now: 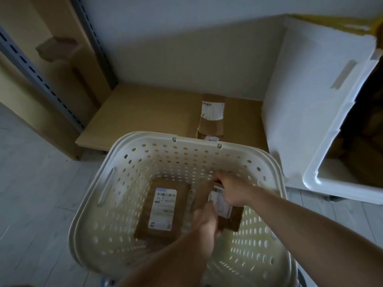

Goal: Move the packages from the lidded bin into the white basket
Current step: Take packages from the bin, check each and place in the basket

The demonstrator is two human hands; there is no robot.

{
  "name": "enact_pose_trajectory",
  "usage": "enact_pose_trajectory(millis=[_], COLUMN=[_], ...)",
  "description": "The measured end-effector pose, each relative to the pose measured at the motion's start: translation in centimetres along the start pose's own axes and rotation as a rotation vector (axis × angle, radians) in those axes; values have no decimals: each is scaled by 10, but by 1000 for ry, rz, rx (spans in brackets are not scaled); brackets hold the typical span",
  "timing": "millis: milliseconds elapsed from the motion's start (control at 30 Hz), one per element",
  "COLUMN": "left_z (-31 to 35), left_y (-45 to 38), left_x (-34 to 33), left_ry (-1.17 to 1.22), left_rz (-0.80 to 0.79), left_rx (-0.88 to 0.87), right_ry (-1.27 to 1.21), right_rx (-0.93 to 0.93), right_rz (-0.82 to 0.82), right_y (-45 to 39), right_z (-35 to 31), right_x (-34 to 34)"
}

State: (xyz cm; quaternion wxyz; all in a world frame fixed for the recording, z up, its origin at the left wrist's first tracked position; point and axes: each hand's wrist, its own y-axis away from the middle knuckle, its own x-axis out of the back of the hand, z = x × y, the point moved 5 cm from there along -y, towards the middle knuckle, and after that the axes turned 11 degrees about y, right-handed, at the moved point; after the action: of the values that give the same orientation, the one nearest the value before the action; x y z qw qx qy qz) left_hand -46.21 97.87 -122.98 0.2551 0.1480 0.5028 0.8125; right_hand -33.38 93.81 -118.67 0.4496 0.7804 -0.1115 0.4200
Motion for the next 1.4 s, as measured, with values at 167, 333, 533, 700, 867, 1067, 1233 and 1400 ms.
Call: enact_pose_trajectory(millis=[167,333,533,700,867,1067,1233,1400], left_z=[-21,-26,-16,-17,-25,-34,-35,-30], left_y=[-11,-36,-34,-44,-59,-77,-76,-74], left_x=[-17,-14,-9,-6,-11,-25,-28,-38], left_ry=[133,124,174,145,252,305,379,566], left_rz=[-36,-28,19,79,64,95,114,32], left_rx=[45,121,113,96,156,138,120,109], right_ry=[112,43,74,62,151,236,300,561], right_rx=[20,23,55,54,36,80,90,158], right_rz=[-45,-61,-36,-40,-117,-134,-109,-92], right_y=[-14,-37,-57,-64,-78,-88,-93,-90], right_z=[4,-3,3,6,10,3,4,-16], right_x=[-12,-26,-27,-40,-53,-60,-64,-59])
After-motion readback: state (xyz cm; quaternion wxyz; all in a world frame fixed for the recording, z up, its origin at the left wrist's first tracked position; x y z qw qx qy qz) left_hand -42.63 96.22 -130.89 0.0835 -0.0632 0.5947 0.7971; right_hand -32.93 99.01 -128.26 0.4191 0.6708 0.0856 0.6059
